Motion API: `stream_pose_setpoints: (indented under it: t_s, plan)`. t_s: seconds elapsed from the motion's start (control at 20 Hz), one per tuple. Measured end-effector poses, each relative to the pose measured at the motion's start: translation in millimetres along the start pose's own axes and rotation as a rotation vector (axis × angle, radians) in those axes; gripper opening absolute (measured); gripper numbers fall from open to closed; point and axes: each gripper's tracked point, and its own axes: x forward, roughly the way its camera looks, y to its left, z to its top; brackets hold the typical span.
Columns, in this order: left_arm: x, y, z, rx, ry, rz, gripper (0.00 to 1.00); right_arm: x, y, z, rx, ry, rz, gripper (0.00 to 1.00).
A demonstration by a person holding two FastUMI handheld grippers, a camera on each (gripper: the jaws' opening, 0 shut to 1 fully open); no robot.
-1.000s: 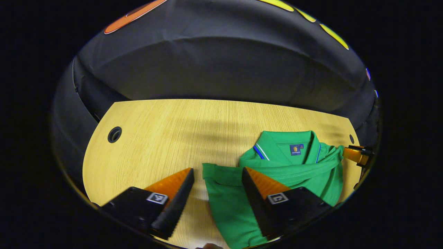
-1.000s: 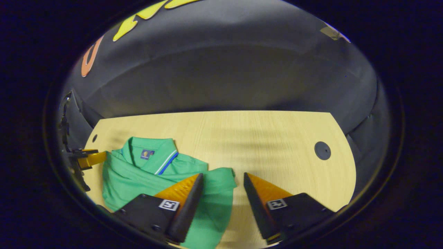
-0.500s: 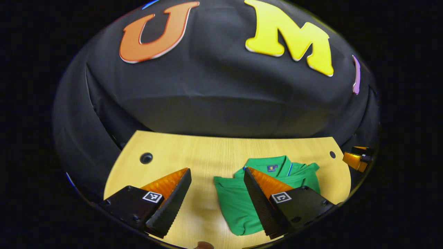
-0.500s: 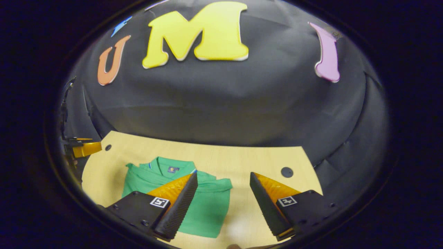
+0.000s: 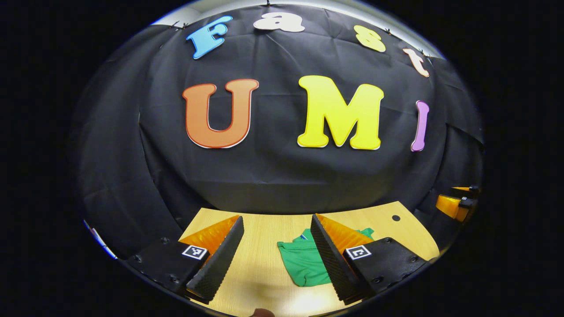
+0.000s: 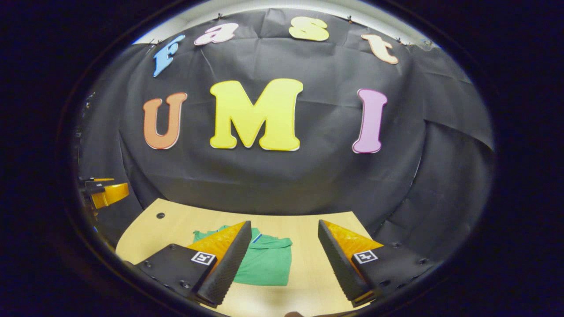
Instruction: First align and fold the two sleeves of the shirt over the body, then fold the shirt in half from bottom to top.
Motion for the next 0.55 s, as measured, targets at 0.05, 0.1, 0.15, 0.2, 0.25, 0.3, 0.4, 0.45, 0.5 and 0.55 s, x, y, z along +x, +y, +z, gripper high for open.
stream_pose_setpoints:
  t_s: [0.05,0.1,0.15,0.2,0.25,0.3,0.4,0.45,0.5,0.55]
  plan:
    - [-13,1,2,0.014,-0.022,0.005,0.98,-16,2,-1,-0.008,-0.019,-0.007,0.97]
    - [-29,-2,5,0.031,-0.044,0.000,0.98,-31,2,-4,-0.014,-0.034,-0.022,0.97]
    - [-44,-6,4,0.039,-0.059,-0.008,0.98,-45,5,-8,-0.010,-0.045,-0.027,0.97]
    - [-58,-10,0,0.037,-0.063,-0.019,0.98,-60,11,-15,-0.004,-0.043,-0.029,0.96]
    - [-74,-15,-9,0.028,-0.058,-0.038,0.98,-72,16,-23,0.001,-0.040,-0.025,0.96]
    - [-84,-18,-15,0.024,-0.056,-0.052,0.98,-84,21,-30,0.004,-0.037,-0.024,0.96]
    - [-100,-20,-26,0.026,-0.059,-0.058,0.98,-98,30,-42,-0.024,-0.045,-0.036,0.96]
    - [-107,-22,-29,0.027,-0.076,-0.068,0.98,-105,36,-49,-0.036,-0.035,-0.031,0.96]
    - [-111,-22,-31,0.029,-0.091,-0.069,0.98,-111,51,-57,-0.031,-0.025,0.000,0.96]
    - [-114,-21,-36,0.026,-0.091,-0.069,0.98,-113,62,-61,-0.038,-0.016,0.025,0.96]
